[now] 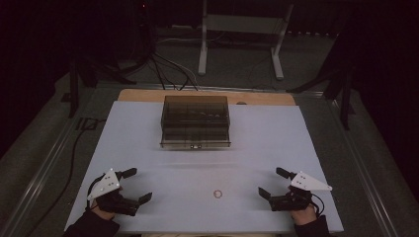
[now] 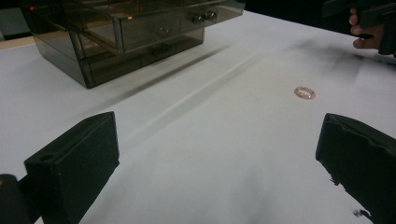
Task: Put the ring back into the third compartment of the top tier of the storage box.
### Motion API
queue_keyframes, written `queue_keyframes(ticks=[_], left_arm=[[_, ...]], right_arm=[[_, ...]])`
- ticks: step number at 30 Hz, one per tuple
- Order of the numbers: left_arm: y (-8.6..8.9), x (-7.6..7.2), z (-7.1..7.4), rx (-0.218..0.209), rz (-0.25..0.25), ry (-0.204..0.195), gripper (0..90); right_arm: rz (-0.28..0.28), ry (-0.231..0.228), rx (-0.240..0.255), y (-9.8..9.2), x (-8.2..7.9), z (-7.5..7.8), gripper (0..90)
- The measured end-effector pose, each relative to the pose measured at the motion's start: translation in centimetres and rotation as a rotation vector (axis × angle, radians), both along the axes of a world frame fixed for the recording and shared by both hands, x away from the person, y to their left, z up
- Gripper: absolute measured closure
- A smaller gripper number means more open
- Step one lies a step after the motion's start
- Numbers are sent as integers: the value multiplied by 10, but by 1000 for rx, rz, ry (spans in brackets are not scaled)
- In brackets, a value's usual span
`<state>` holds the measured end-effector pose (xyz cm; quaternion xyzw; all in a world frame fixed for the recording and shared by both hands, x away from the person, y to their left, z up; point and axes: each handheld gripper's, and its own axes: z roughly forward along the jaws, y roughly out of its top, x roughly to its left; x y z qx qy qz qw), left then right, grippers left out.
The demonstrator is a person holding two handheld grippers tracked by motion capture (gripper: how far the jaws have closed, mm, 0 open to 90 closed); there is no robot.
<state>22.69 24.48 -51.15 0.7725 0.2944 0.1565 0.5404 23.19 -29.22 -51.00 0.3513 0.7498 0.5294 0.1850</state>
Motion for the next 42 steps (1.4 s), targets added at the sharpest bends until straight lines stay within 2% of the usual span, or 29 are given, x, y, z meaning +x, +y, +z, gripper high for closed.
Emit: queue_keyframes(ticks=[3, 6, 15, 22, 32, 42], left_arm=[[0, 0, 0, -5, 14, -6, 6], [0, 1, 0, -6, 17, -3, 6], [-1, 0, 0, -1, 17, 1, 6], [-1, 1, -1, -6, 12, 8, 6], [-2, 1, -1, -1, 4, 10, 6], [-2, 1, -1, -2, 1, 14, 6]], right_arm=[[-19, 7, -12, 0, 0, 2, 0], [-29, 13, 10, -1, 1, 5, 0], [-70, 0, 18, -5, 1, 15, 0], [-93, -27, 34, -5, 1, 28, 0], [-91, -49, 33, -2, 2, 39, 0], [-53, -52, 43, 8, 7, 49, 0]])
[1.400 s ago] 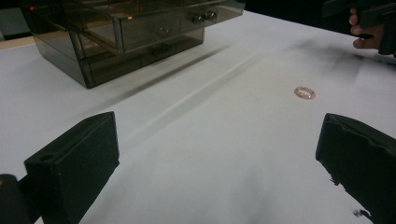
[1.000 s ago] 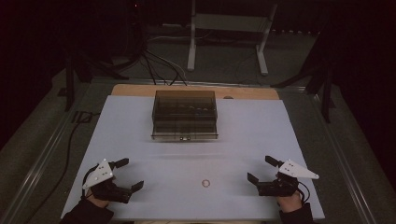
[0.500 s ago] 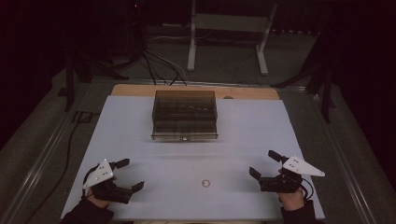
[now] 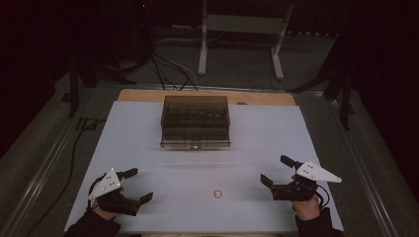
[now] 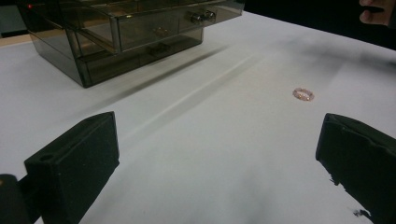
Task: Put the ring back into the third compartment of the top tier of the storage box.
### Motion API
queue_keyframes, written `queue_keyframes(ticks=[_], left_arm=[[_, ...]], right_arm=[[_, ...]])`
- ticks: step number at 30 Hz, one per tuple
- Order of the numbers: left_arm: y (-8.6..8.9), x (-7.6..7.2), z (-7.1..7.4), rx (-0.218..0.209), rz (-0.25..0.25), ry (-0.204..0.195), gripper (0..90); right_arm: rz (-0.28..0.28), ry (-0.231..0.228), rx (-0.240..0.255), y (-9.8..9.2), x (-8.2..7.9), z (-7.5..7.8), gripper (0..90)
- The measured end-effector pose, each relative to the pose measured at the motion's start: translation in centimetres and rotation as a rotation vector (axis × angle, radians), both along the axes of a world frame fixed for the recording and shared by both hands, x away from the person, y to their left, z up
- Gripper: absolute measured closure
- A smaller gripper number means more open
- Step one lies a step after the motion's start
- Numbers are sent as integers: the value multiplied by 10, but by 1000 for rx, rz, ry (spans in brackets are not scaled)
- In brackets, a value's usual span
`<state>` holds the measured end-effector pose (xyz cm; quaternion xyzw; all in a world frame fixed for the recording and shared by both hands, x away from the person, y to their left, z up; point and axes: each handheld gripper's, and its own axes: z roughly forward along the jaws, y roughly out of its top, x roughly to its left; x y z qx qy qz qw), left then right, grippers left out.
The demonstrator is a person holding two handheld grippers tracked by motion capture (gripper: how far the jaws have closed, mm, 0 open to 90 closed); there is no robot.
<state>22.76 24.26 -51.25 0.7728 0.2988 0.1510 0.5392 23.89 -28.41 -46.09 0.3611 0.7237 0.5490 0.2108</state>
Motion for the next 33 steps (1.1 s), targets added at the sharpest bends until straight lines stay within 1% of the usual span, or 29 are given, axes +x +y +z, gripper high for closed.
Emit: queue_keyframes(ticks=[3, 8, 13, 16, 19, 22, 25, 27, 31, 33], left_arm=[[0, 0, 0, -5, 0, 1, 6], [0, 0, 0, 1, 0, 0, 6], [0, 0, 0, 3, 3, 4, 6], [0, 0, 0, -4, 1, 3, 7], [0, 0, -1, 5, 0, 3, 6], [-1, 0, 0, 1, -2, 4, 6], [-1, 0, -1, 10, -3, 3, 6], [-1, 0, -1, 2, -4, 4, 6], [-1, 0, -1, 9, -5, 2, 6], [-1, 0, 0, -1, -6, 2, 6]], right_arm=[[16, -1, 3, 5, 2, 2, 0], [45, 1, 12, 13, 6, 5, 0], [71, -2, 12, 21, 9, 8, 0], [86, -2, 9, 26, 11, 9, 0], [103, 2, 10, 32, 12, 9, 0], [119, 2, 8, 38, 14, 10, 0], [137, 10, 14, 43, 15, 10, 0], [150, 11, 10, 47, 16, 9, 0], [177, 19, 7, 56, 18, 8, 0], [190, 26, 5, 60, 19, 7, 0]])
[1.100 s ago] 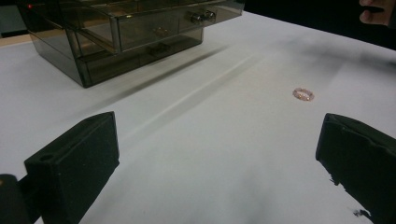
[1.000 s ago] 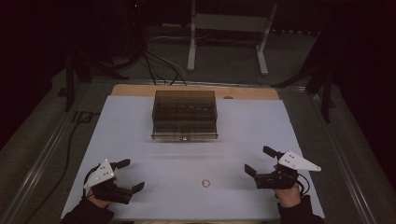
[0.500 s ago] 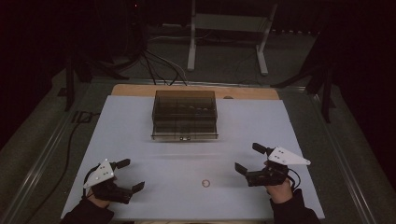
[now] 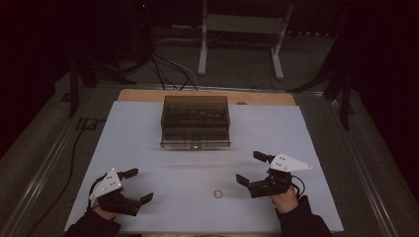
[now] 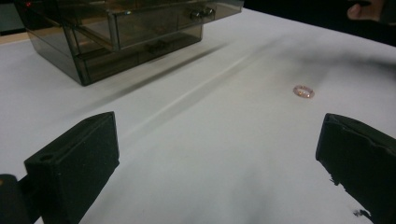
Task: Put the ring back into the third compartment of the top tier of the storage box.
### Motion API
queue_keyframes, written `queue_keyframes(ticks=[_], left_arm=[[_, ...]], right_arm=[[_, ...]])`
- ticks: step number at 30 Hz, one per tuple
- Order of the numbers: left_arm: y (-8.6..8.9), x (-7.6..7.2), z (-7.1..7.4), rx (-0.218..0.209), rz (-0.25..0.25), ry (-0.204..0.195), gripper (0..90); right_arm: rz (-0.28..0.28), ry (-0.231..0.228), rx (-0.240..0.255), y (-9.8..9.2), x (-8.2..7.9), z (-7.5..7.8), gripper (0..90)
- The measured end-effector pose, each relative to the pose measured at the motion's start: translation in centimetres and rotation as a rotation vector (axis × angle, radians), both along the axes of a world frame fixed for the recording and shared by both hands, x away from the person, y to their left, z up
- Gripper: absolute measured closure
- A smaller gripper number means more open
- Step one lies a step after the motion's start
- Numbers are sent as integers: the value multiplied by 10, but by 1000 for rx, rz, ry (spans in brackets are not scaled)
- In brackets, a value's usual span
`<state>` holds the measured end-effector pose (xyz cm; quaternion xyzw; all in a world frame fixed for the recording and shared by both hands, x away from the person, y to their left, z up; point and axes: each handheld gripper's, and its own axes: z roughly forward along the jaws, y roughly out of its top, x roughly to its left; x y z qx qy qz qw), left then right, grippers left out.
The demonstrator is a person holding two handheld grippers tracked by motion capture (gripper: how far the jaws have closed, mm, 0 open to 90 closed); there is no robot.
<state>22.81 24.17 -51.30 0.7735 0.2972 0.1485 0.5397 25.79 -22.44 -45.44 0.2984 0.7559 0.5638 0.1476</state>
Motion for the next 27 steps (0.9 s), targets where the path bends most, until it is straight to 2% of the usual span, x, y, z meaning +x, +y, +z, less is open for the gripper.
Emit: queue_keyframes(ticks=[10, 14, 24, 27], left_arm=[[-1, -1, 0, 7, -4, -5, 6], [0, -1, 1, 8, -2, -6, 6], [-1, 0, 1, 5, -3, -7, 6], [-1, -1, 1, 14, -4, -8, 6]], right_arm=[[50, 35, -20, 15, 1, -11, 15], [79, 65, -25, 22, 0, -19, 29], [131, 96, -80, 35, -1, -33, 56], [141, 106, -91, 37, -1, -37, 98]])
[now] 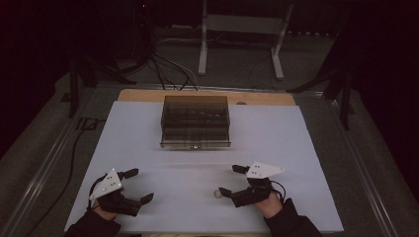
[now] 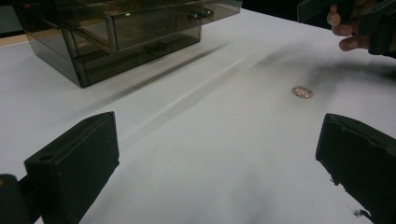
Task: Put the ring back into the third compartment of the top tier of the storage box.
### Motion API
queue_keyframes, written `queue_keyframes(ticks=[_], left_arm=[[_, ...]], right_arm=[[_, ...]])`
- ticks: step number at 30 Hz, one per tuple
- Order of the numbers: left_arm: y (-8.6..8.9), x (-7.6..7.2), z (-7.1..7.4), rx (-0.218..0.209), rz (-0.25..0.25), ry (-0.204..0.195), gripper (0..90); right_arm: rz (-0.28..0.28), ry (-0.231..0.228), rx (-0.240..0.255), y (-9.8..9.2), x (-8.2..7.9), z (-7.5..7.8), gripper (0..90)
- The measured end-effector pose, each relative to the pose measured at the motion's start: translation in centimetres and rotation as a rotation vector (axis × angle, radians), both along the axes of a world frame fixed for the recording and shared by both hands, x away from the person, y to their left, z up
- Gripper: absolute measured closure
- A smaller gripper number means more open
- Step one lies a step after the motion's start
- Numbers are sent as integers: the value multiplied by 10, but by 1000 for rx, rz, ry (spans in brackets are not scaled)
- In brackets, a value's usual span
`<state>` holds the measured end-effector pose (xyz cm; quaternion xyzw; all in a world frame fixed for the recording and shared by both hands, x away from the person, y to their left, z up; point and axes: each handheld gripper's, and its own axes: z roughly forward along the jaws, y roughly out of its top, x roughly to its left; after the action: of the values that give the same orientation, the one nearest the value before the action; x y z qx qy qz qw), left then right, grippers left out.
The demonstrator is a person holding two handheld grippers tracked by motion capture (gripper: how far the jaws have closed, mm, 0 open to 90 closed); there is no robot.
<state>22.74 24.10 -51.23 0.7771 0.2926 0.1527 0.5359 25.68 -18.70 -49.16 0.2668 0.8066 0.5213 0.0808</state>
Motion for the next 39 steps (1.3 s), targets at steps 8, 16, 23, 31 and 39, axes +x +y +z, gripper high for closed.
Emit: queue_keyframes(ticks=[8, 16, 23, 31, 39], left_arm=[[0, 0, 0, -7, 0, 0, 6], [0, 0, 0, 0, 2, -1, 6], [-1, 0, 0, 5, -2, 1, 6], [-1, 0, 0, 5, -6, -3, 6], [-1, 0, 0, 8, -3, -1, 6]], right_arm=[[7, 8, -24, 4, 1, -5, 124], [7, 27, -89, 11, 0, -11, 173], [8, 56, -135, 16, -1, -17, 315], [1, 110, -164, 18, 3, -22, 504], [-24, 114, -208, 23, 2, -26, 689]])
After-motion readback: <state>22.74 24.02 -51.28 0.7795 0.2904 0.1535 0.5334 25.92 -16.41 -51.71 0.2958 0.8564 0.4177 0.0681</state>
